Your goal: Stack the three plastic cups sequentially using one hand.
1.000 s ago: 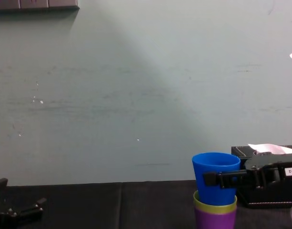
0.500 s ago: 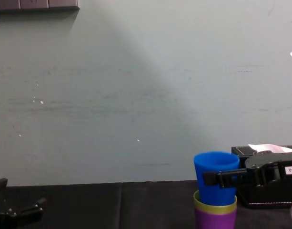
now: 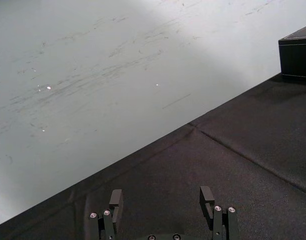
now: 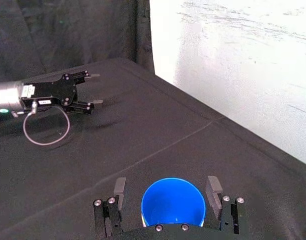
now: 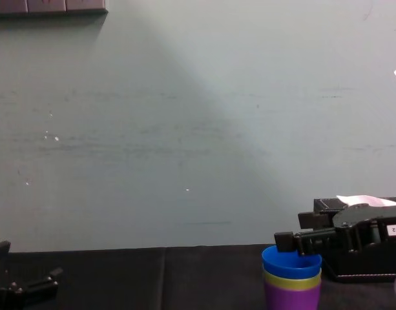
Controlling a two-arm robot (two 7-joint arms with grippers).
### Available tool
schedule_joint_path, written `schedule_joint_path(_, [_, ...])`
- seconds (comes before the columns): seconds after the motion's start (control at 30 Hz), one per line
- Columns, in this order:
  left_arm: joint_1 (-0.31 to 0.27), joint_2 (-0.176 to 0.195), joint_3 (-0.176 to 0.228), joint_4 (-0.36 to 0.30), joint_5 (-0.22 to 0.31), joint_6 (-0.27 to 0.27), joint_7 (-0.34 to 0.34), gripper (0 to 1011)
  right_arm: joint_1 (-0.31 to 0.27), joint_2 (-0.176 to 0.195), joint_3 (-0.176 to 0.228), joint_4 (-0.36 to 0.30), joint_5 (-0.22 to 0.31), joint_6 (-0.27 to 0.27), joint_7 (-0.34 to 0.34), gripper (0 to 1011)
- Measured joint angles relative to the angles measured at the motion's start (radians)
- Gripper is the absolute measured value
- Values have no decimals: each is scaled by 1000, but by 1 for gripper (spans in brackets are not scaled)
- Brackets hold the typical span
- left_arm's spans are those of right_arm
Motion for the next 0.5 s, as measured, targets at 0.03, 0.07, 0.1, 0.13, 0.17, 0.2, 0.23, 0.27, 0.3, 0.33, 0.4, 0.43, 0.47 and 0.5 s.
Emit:
schedule_joint_path(0.03, [0,0,0,0,0,0,0,1012,0,0,0,0,0,0,0,1003])
schedule_joint_path(0.07, [0,0,0,0,0,0,0,1011,0,0,0,0,0,0,0,1003])
schedule_joint_path(0.1, [0,0,0,0,0,0,0,1012,0,0,0,0,0,0,0,1003])
schedule_joint_path(0.13, [0,0,0,0,0,0,0,1011,0,0,0,0,0,0,0,1003])
schedule_joint_path(0.17, [0,0,0,0,0,0,0,1011,0,0,0,0,0,0,-1,1003])
schedule_joint_path(0.2, [0,0,0,0,0,0,0,1011,0,0,0,0,0,0,-1,1003])
schedule_joint_path(0.23, [0,0,0,0,0,0,0,1011,0,0,0,0,0,0,-1,1003])
schedule_joint_path(0.27, [0,0,0,0,0,0,0,1011,-1,1,1,-3,0,0,-3,1003])
schedule_joint_path(0.3, [0,0,0,0,0,0,0,1011,-3,3,3,-6,0,0,-6,1003])
schedule_joint_path(0.33, [0,0,0,0,0,0,0,1012,-6,6,7,-10,0,1,-8,1003])
schedule_joint_path(0.4, [0,0,0,0,0,0,0,1011,-22,20,22,-30,5,2,-23,1003])
schedule_joint_path(0.43, [0,0,0,0,0,0,0,1011,-30,26,29,-38,7,2,-28,1003])
schedule_joint_path(0.47, [0,0,0,0,0,0,0,1011,-38,32,35,-45,9,2,-34,1003])
schedule_joint_path(0.5, [0,0,0,0,0,0,0,1011,-54,44,51,-60,14,-1,-48,1003])
